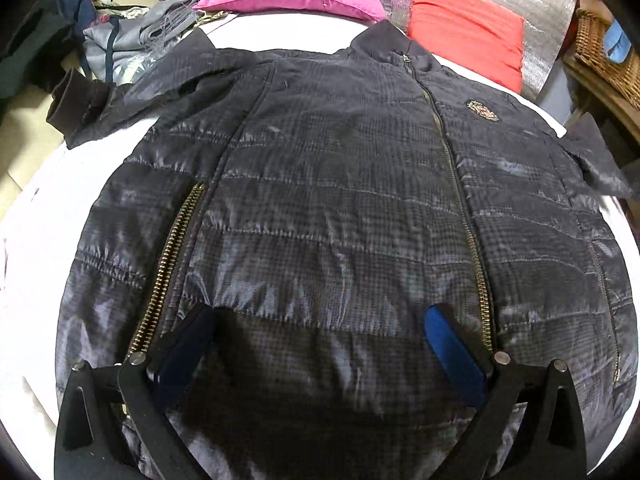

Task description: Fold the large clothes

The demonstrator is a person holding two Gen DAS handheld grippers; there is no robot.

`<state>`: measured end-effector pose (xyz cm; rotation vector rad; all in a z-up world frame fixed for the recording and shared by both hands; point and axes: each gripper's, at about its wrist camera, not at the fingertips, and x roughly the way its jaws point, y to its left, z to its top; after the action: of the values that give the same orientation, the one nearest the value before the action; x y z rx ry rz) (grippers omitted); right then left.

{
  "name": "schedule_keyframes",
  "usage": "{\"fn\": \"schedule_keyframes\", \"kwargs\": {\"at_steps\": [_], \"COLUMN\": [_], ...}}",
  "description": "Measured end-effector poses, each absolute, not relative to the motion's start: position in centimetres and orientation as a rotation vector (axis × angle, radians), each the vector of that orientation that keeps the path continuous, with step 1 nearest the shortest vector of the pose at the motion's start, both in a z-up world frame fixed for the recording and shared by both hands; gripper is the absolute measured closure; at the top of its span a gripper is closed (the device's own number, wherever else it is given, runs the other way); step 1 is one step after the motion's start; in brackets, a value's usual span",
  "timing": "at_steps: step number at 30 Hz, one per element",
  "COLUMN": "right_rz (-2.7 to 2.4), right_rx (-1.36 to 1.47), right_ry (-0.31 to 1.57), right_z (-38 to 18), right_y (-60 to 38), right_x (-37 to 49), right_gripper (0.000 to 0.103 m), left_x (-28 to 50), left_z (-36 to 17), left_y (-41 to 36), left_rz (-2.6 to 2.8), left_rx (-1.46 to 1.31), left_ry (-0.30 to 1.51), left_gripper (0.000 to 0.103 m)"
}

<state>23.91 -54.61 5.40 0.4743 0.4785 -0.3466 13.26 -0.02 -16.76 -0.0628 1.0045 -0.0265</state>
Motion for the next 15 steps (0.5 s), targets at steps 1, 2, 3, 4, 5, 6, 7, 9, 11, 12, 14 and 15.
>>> {"fn": "schedule_keyframes", "kwargs": {"at_steps": [1, 2, 3, 4, 5, 6, 7, 9, 11, 12, 14, 15], "right_rz": [-0.308, -0.262, -0.204, -0.134, -0.051, 0.016, 0.074, 0.189, 0.228, 0.213, 0.177, 0.144], "right_rx": [0.408, 0.347, 0.295, 0.257, 0.244, 0.264, 0.317, 0.506, 0.693, 0.766, 0.923, 1.005], "right_ry": [0.441, 0.407, 0.38, 0.366, 0.368, 0.376, 0.386, 0.443, 0.498, 0.539, 0.59, 0.599], "right_z": [8.0, 10.2, 12.2, 13.8, 14.8, 15.0, 14.9, 12.3, 7.6, 4.9, -0.5, -2.9], "right_y": [-51.9, -48.6, -45.5, -42.5, -39.9, -37.0, -35.7, -34.7, -35.5, -36.4, -39.4, -41.4], "right_x": [24.1, 24.4, 24.6, 24.9, 25.2, 25.3, 25.4, 25.7, 25.4, 25.1, 24.1, 23.4], "right_gripper": [0.097, 0.097, 0.097, 0.097, 0.097, 0.097, 0.095, 0.094, 0.041, 0.001, 0.0, 0.0], "left_x": [13.2, 13.1, 13.1, 13.0, 13.0, 12.9, 12.8, 12.6, 12.4, 12.1, 11.9, 12.0], "left_z": [-16.8, -16.8, -16.8, -16.8, -16.8, -16.8, -16.8, -16.9, -16.8, -16.7, -16.7, -16.7], "left_y": [0.1, 0.2, 0.3, 0.4, 0.5, 0.6, 0.6, 0.7, 0.6, 0.8, 1.0, 1.0], "left_rz": [-0.031, -0.039, -0.045, -0.051, -0.057, -0.062, -0.065, -0.072, -0.078, -0.082, -0.093, -0.094], "left_rx": [-0.067, -0.07, -0.072, -0.073, -0.074, -0.074, -0.073, -0.069, -0.06, -0.057, -0.055, -0.054], "left_ry": [1.003, 1.003, 1.003, 1.002, 1.001, 1.002, 1.001, 0.996, 0.992, 0.993, 0.998, 1.0], "left_gripper": [0.0, 0.0, 0.0, 0.0, 0.0, 0.0, 0.0, 0.0, 0.0, 0.0, 0.0, 0.0]}}
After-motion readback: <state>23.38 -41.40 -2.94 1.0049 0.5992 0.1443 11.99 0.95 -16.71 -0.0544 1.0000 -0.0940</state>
